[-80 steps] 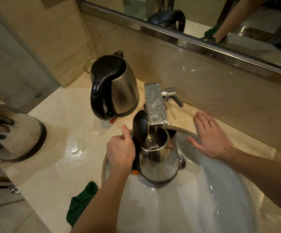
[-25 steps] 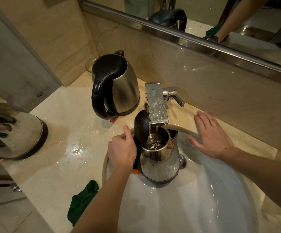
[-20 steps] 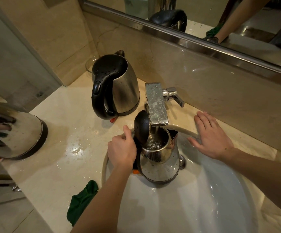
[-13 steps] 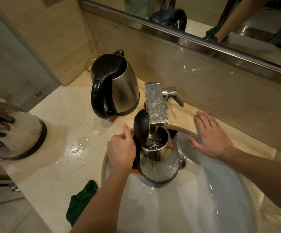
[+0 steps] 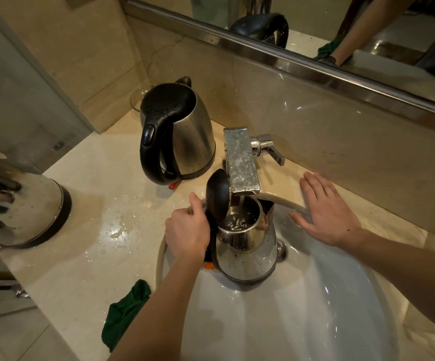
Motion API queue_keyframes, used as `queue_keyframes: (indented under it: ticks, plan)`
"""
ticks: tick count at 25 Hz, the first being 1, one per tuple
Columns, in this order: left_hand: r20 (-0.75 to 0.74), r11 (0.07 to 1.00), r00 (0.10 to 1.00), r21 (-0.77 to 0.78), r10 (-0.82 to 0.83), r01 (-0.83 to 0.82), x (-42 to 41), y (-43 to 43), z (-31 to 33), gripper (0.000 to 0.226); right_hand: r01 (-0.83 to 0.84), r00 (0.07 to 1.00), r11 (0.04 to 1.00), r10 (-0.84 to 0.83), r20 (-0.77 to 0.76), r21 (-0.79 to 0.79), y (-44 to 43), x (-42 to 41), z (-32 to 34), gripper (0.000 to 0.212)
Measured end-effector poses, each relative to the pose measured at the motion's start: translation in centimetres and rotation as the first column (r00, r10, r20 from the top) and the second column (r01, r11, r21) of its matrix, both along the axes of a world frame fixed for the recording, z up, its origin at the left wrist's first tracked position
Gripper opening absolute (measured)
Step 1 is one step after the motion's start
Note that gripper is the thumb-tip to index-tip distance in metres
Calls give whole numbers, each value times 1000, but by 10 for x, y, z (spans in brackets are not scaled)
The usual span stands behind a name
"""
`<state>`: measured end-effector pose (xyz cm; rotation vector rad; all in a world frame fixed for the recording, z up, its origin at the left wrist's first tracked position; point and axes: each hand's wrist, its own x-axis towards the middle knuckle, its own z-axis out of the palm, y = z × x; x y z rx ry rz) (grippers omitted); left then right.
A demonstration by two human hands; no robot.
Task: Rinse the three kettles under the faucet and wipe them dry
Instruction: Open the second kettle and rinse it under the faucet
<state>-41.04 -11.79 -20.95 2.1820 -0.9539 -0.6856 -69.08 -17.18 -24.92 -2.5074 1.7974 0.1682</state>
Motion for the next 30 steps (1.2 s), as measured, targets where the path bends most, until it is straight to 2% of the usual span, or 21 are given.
queue_keyframes:
  ticks: [11,30]
  plan:
    - [3,1000,1000,-11,-1,1,-2,0,1,67,-12,1000,1000,12,-23,-11,-1,-2,-2,88]
    - [-16,1000,1000,-1,21,-21,-3,-1,-1,66,-10,1000,1000,10,-21,-16,0,-1,-1,89]
